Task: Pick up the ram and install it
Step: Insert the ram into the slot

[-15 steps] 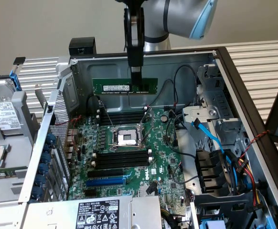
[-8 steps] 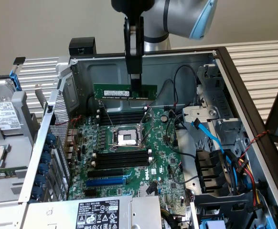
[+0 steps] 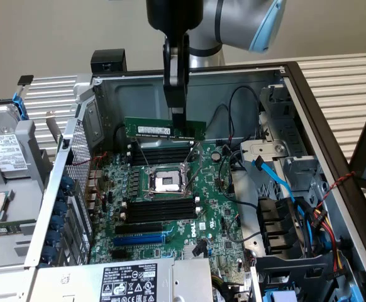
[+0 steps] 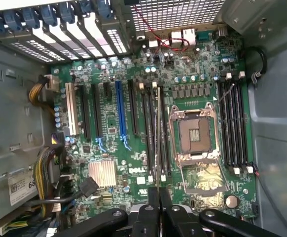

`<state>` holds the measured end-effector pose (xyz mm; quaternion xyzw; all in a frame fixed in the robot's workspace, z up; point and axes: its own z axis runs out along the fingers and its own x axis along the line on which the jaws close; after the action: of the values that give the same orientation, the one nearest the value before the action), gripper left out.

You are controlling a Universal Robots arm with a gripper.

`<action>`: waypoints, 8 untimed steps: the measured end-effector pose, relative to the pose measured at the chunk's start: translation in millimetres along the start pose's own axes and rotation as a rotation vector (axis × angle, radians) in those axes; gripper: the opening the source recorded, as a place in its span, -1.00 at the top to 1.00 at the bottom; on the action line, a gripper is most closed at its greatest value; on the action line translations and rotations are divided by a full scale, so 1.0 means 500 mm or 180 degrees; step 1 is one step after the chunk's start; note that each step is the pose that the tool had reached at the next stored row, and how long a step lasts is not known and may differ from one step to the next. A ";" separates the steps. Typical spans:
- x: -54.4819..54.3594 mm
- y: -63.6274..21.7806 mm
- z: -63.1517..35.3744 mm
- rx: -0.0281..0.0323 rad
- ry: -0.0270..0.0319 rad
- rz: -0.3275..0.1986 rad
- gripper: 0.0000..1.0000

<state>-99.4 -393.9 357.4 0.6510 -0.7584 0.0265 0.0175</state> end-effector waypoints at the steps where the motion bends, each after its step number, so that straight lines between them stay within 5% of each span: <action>1: -0.001 0.000 0.004 0.0000 0.0000 0.0003 0.76; 8: -0.012 0.005 0.028 0.0000 0.0000 0.0001 0.76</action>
<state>-100.9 -388.6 342.8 0.6509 -0.7585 0.0265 0.0175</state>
